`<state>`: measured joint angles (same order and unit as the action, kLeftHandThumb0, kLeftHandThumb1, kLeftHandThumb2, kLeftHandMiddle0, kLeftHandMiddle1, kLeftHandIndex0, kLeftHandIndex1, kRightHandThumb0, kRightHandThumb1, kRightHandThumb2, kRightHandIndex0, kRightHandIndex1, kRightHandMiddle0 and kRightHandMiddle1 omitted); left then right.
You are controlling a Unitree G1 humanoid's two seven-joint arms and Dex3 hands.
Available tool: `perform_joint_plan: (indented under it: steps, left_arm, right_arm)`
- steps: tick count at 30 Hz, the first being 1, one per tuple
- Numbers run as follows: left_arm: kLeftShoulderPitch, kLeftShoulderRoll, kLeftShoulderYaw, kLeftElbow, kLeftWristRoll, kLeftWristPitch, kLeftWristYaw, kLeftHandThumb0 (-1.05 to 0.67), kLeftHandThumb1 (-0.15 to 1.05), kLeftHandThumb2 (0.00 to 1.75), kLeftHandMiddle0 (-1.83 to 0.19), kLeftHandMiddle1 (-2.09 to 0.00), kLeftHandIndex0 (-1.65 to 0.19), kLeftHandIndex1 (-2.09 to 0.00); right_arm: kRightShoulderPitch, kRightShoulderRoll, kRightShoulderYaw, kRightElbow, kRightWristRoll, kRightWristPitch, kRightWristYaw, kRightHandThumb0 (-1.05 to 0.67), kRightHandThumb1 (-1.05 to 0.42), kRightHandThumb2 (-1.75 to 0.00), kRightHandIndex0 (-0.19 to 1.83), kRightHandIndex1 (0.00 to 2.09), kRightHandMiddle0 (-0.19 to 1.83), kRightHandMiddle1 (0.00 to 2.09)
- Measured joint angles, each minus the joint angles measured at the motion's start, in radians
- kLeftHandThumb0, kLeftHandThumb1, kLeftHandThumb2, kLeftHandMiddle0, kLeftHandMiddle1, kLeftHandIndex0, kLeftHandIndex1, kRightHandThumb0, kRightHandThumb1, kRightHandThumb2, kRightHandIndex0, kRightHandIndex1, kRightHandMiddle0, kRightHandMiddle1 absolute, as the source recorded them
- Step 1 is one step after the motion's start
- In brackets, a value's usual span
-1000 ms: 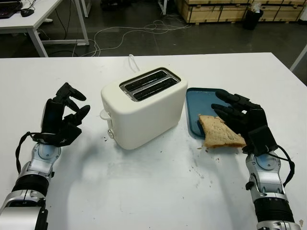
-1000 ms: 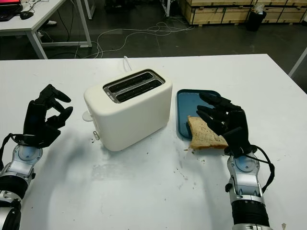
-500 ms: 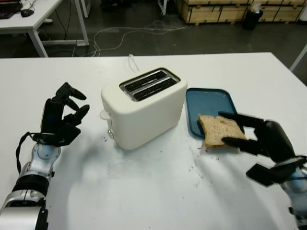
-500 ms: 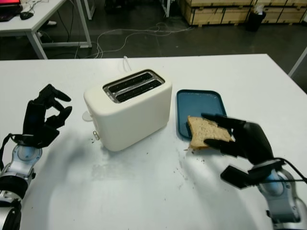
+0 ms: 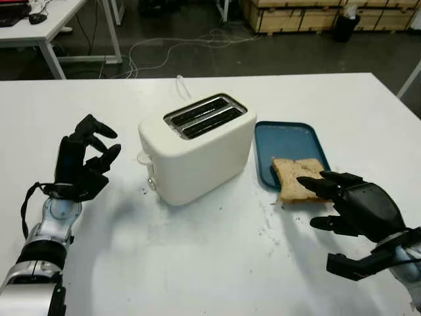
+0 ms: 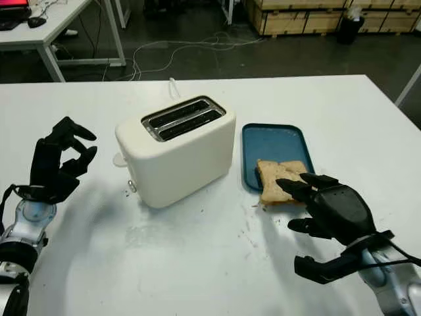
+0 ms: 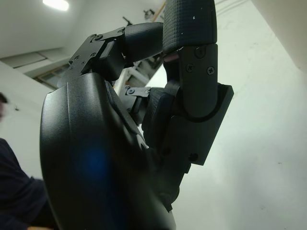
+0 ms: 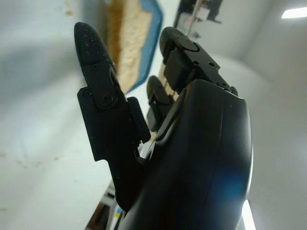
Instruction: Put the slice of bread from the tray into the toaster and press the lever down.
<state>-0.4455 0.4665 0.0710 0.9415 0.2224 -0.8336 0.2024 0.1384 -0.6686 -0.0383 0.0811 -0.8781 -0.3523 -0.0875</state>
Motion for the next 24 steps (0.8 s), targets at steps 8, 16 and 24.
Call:
perform_joint_plan:
  steps: [8, 16, 24]
  left_arm:
    - [-0.002, 0.0, 0.0, 0.0, 0.0, -0.004, 0.0, -1.05, 0.92, 0.46, -0.56, -1.74, -0.46, -1.5]
    - [-0.002, 0.0, 0.0, 0.0, 0.0, -0.008, 0.007, -1.05, 0.92, 0.47, -0.56, -1.74, -0.46, -1.5]
    - [-0.002, 0.0, 0.0, 0.001, 0.0, -0.011, 0.007, -1.05, 0.92, 0.47, -0.56, -1.74, -0.47, -1.49]
  right_arm:
    - [-0.104, 0.0, 0.107, 0.232, -0.04, 0.01, -0.267, -0.41, -0.91, -0.02, 0.52, 0.04, 0.48, 0.02]
    - [-0.182, -0.001, 0.212, 0.392, -0.04, 0.001, -0.475, -0.35, -0.92, -0.04, 0.59, 0.07, 0.54, 0.04]
    - [-0.22, -0.022, 0.295, 0.454, -0.046, -0.008, -0.588, -0.35, -0.92, -0.08, 0.72, 0.12, 0.66, 0.06]
